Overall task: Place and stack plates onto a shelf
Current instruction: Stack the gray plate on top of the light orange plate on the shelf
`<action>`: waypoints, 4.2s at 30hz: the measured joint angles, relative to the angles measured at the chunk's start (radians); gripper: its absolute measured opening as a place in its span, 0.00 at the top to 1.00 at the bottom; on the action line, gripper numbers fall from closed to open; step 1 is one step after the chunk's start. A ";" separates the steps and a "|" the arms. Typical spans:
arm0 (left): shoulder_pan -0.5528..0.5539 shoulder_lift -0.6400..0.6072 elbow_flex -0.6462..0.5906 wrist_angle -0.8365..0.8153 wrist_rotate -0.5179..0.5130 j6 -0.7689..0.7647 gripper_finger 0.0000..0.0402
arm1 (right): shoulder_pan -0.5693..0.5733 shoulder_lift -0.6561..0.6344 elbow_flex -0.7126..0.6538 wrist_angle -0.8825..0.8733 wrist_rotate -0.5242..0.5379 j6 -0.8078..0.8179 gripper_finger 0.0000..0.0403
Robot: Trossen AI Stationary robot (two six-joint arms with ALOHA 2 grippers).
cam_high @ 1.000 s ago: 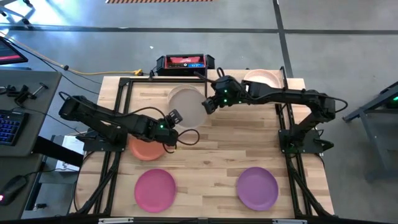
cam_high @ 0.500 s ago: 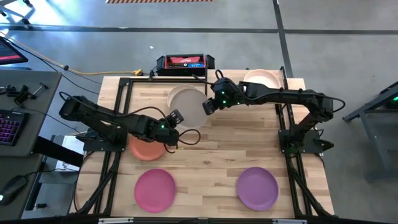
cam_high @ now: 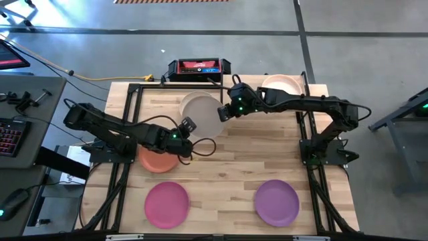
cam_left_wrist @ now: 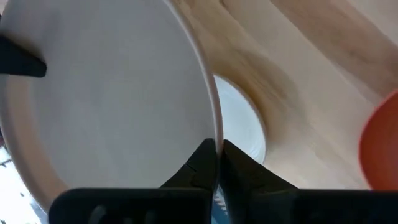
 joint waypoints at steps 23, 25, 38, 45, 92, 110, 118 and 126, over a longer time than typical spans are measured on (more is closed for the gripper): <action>-0.008 -0.062 0.000 -0.007 0.030 -0.431 0.62 | -0.035 -0.009 0.000 -0.058 0.050 0.036 1.00; -0.008 -0.082 0.000 -0.009 0.011 -0.467 0.62 | -0.047 -0.015 0.000 -0.085 0.050 0.034 1.00; 0.024 -0.227 0.000 -0.040 -0.094 -0.666 0.63 | -0.137 -0.176 0.000 -0.235 0.049 -0.019 1.00; 0.053 -0.275 0.000 -0.075 -0.106 -0.767 0.63 | -0.232 -0.296 0.000 -0.376 0.092 -0.038 1.00; 0.077 -0.291 0.000 -0.082 -0.105 -0.873 0.63 | -0.930 -0.837 -0.500 -0.364 -0.144 0.086 1.00; 0.129 -0.291 0.000 -0.082 -0.103 -0.871 0.63 | -0.978 -0.822 -0.501 -0.379 -0.176 0.034 0.97; 0.131 -0.291 0.000 -0.082 -0.097 -0.871 0.63 | -0.978 -0.822 -0.501 -0.378 -0.175 -0.004 0.93; 0.131 -0.291 0.000 -0.077 -0.097 -0.871 0.63 | -0.978 -0.817 -0.501 -0.379 -0.174 -0.011 0.92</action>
